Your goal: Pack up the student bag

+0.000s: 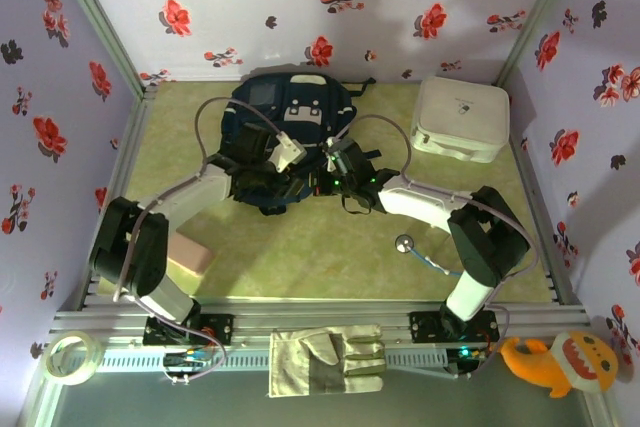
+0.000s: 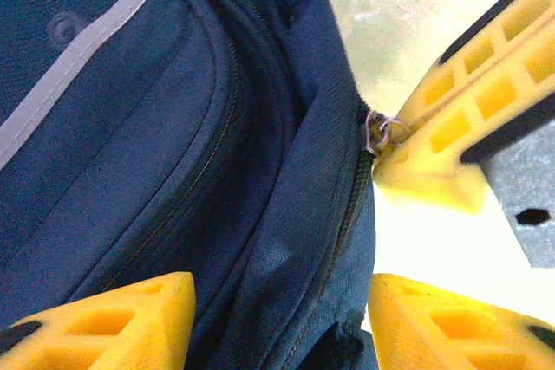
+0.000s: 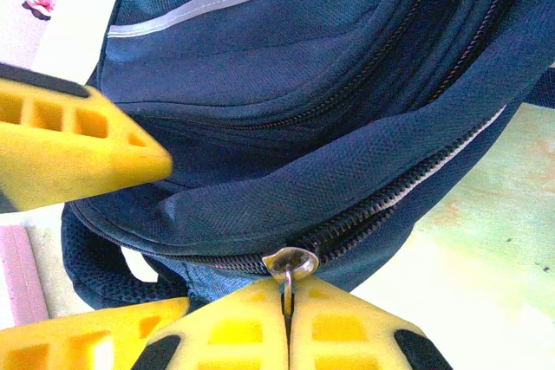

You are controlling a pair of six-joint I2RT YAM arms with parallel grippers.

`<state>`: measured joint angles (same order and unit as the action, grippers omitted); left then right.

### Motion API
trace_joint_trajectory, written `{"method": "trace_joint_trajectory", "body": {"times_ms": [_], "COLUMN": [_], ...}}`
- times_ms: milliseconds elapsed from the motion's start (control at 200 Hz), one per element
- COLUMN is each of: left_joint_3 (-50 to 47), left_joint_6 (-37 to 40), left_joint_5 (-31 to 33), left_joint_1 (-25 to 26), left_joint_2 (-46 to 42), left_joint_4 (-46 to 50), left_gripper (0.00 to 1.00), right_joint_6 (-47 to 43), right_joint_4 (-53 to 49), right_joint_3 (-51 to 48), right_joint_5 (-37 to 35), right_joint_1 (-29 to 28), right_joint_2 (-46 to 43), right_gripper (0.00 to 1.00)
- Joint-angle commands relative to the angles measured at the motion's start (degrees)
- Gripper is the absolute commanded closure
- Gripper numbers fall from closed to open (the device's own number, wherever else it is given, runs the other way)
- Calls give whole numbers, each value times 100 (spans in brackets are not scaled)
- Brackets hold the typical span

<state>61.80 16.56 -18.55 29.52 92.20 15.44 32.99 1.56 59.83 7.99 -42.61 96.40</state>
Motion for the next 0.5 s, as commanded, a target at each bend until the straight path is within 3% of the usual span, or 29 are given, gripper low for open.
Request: {"method": "trace_joint_trajectory", "body": {"times_ms": [0,340,400,495], "left_joint_3": [351,482,466,383], "left_joint_6": [735,1017,1026,1076], "left_joint_5": [-440,-474,-473,-474], "left_joint_1": [-16,-234,-257,-282], "left_joint_2": [200,132,-11,-242], "left_joint_4": [551,725,734,755], "left_gripper": [48,95,100,100], "right_joint_6": [-16,-155,-284,-443], "right_joint_4": [321,-127,-393,-754], "right_joint_3": [-27,-69,-60,-22], "right_joint_5": [207,-258,-567,-951], "right_joint_1": [18,134,206,418], "right_joint_2": [-301,-361,-392,-387], "right_gripper": [100,100,100,100]}}
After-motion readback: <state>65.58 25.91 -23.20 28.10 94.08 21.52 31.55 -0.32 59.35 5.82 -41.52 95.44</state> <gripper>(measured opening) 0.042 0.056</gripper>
